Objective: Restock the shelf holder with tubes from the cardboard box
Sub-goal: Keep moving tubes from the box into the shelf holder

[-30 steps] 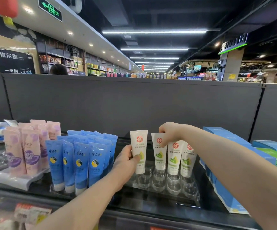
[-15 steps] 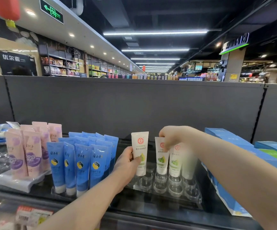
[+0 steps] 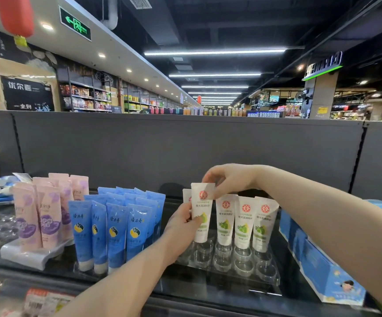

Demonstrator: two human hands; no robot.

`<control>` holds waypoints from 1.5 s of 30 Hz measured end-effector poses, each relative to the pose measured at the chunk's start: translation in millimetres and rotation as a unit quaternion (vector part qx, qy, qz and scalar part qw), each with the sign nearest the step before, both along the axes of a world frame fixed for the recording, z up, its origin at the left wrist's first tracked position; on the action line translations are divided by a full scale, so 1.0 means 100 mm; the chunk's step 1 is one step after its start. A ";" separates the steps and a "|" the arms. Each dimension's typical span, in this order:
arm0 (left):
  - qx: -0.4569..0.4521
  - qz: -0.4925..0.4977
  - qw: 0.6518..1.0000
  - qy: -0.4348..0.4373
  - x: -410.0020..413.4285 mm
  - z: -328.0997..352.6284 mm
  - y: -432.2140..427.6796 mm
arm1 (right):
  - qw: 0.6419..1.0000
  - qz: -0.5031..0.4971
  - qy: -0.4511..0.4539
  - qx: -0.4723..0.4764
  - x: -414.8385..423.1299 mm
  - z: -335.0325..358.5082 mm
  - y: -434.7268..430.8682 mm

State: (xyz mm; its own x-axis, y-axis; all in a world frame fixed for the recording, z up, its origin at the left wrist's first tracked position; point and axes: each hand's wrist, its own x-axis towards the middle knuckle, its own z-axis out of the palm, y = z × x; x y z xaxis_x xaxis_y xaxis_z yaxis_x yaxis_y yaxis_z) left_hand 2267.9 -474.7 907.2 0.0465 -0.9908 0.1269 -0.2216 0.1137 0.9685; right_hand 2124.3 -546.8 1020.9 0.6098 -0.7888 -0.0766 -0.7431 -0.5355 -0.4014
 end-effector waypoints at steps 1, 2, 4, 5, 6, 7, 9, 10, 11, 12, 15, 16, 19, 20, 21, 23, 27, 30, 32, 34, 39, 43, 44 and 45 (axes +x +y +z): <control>-0.011 -0.012 1.000 -0.005 -0.03 0.02 0.00 | 1.000 0.005 -0.003 -0.021 0.03 0.00 0.02; -0.018 -0.020 1.000 -0.012 -0.05 0.03 -0.01 | 0.999 0.007 0.006 -0.049 0.05 -0.01 0.03; -0.020 -0.022 0.999 -0.042 -0.09 0.03 -0.04 | 0.995 0.004 0.024 -0.094 0.07 -0.03 0.03; -0.018 -0.018 0.997 -0.068 -0.10 0.02 -0.06 | 0.994 0.002 0.024 -0.106 0.06 -0.02 0.03; -0.011 -0.014 0.994 -0.105 -0.10 0.00 -0.07 | 0.993 -0.002 0.018 -0.113 0.06 0.01 0.03; 0.000 -0.008 0.989 -0.149 -0.09 -0.03 -0.07 | 0.993 -0.008 0.010 -0.119 0.05 0.05 0.03; 0.040 0.002 0.962 -0.271 -0.05 -0.07 -0.03 | 0.992 -0.016 -0.001 -0.125 0.04 0.12 0.02; 0.057 -0.002 0.937 -0.345 -0.03 -0.10 0.00 | 0.992 -0.017 -0.001 -0.127 0.05 0.13 0.01; 0.064 -0.016 0.906 -0.419 -0.02 -0.13 0.02 | 0.991 -0.018 0.002 -0.130 0.06 0.13 0.00; 0.063 -0.038 0.872 -0.483 -0.01 -0.15 0.05 | 0.991 -0.020 0.006 -0.132 0.07 0.12 -0.01; 0.076 -0.095 0.820 -0.559 -0.02 -0.18 0.13 | 0.991 -0.030 0.017 -0.133 0.12 0.03 -0.05; 0.082 -0.101 0.821 -0.556 -0.02 -0.18 0.14 | 0.990 -0.031 0.022 -0.135 0.13 -0.01 -0.07; 0.075 -0.100 0.826 -0.550 0.01 -0.18 0.16 | 0.988 -0.035 0.047 -0.143 0.14 -0.10 -0.11; 0.070 -0.099 0.827 -0.548 0.02 -0.20 0.16 | 0.988 -0.038 0.052 -0.142 0.15 -0.13 -0.13; 0.065 -0.099 0.830 -0.545 0.03 -0.21 0.16 | 0.988 -0.039 0.056 -0.142 0.15 -0.16 -0.14; 0.059 -0.096 0.835 -0.538 0.04 -0.25 0.14 | 0.987 -0.039 0.067 -0.141 0.17 -0.21 -0.15; 0.059 -0.099 0.840 -0.531 0.05 -0.28 0.11 | 0.985 -0.042 0.085 -0.147 0.20 -0.28 -0.18; 0.060 -0.095 0.839 -0.532 0.04 -0.28 0.11 | 0.981 -0.049 0.098 -0.159 0.23 -0.28 -0.19; 0.064 -0.093 0.837 -0.536 0.03 -0.28 0.10 | 0.982 -0.054 0.090 -0.159 0.24 -0.25 -0.19; 0.070 -0.093 0.835 -0.538 0.02 -0.27 0.10 | 0.983 -0.063 0.066 -0.157 0.25 -0.17 -0.19; 0.079 -0.098 0.828 -0.547 0.01 -0.27 0.07 | 0.984 -0.123 -0.002 -0.132 0.24 0.14 -0.20; 0.078 -0.101 0.824 -0.551 0.03 -0.30 0.05 | 0.978 -0.160 0.005 -0.135 0.27 0.23 -0.23; 0.079 -0.102 0.824 -0.552 0.03 -0.30 0.05 | 0.977 -0.168 0.008 -0.135 0.29 0.20 -0.24; 0.080 -0.101 0.823 -0.553 0.02 -0.30 0.05 | 0.975 -0.173 0.012 -0.135 0.32 0.16 -0.25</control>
State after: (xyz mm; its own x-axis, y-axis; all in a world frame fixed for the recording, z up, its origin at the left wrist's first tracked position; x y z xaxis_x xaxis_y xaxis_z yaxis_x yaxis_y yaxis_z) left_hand 2270.3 -469.7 877.1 -0.1779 -0.9722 -0.1522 -0.9699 0.1471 0.1941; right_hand 2155.9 -571.6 1037.0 0.3035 -0.9406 0.1524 -0.9056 -0.3345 -0.2608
